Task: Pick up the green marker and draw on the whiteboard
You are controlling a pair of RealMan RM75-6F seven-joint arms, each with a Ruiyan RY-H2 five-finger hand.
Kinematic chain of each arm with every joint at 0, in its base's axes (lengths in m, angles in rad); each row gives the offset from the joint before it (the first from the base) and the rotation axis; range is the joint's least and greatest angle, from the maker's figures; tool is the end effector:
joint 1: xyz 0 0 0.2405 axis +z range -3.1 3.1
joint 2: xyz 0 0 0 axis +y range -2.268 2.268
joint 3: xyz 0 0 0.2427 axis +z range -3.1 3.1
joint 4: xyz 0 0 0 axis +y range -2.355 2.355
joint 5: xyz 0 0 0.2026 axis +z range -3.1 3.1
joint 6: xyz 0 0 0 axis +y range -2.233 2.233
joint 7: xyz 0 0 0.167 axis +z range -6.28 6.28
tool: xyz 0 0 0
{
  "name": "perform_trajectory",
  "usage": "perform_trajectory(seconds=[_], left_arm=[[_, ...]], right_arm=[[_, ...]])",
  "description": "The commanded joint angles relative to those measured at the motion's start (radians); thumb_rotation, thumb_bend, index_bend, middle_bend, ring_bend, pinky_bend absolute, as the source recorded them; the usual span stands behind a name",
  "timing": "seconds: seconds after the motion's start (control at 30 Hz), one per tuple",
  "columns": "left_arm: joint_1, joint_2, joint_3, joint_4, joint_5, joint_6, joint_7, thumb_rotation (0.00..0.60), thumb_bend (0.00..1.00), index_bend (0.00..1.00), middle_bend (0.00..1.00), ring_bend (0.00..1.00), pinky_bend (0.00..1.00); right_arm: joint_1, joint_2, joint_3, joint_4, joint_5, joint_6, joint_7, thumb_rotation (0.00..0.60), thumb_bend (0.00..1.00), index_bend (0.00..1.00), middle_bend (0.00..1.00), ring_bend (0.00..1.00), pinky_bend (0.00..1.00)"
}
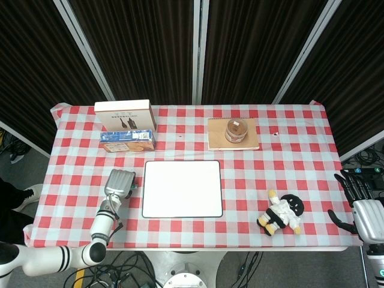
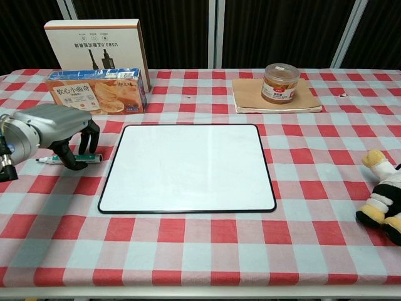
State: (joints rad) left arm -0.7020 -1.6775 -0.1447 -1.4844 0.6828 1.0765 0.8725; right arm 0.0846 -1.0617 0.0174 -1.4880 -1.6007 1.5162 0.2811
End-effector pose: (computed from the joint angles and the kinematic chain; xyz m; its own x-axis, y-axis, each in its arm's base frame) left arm -0.1838 0.3268 -0.0533 0.6229 0.3902 0.6780 0.7718 -0.1654 -0.6139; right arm -0.3089 -0.1971 0.1829 0.3095 -0.0176 0.9508 -0.9469 -0.0974 0.3064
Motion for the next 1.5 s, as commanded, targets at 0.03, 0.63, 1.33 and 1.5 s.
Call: perform_trajectory(seconds=[0.03,0.63,1.33,1.5], left_arm=[[-0.005,-0.002,0.006,0.007,-0.003,0.002,0.003,0.600,0.29,0.48,0.49,0.83,0.92],[-0.015,-0.002,0.031,0.032,-0.009,0.009,-0.018,0.600,0.36,0.52,0.54,0.84,0.92],[0.051,-0.065,-0.084,0.204,0.628,-0.069,-1.279,0.600,0.43,0.54,0.58,0.78,0.90],[0.017,-0.133,-0.074,0.304,0.675,-0.081,-1.352,0.600,0.44,0.54,0.57,0.75,0.88]], right_arm=[[-0.001,0.001,0.000,-0.001,0.002,-0.001,0.000,0.600,0.20,0.00,0.00,0.00,0.00],[-0.001,0.006,-0.001,-0.012,0.010,-0.015,-0.005,0.600,0.20,0.00,0.00,0.00,0.00],[-0.021,0.016,-0.013,-0.033,-0.005,0.007,-0.020,0.600,0.20,0.00,0.00,0.00,0.00],[-0.023,0.016,-0.015,-0.036,-0.003,0.003,-0.020,0.600,0.20,0.00,0.00,0.00,0.00]])
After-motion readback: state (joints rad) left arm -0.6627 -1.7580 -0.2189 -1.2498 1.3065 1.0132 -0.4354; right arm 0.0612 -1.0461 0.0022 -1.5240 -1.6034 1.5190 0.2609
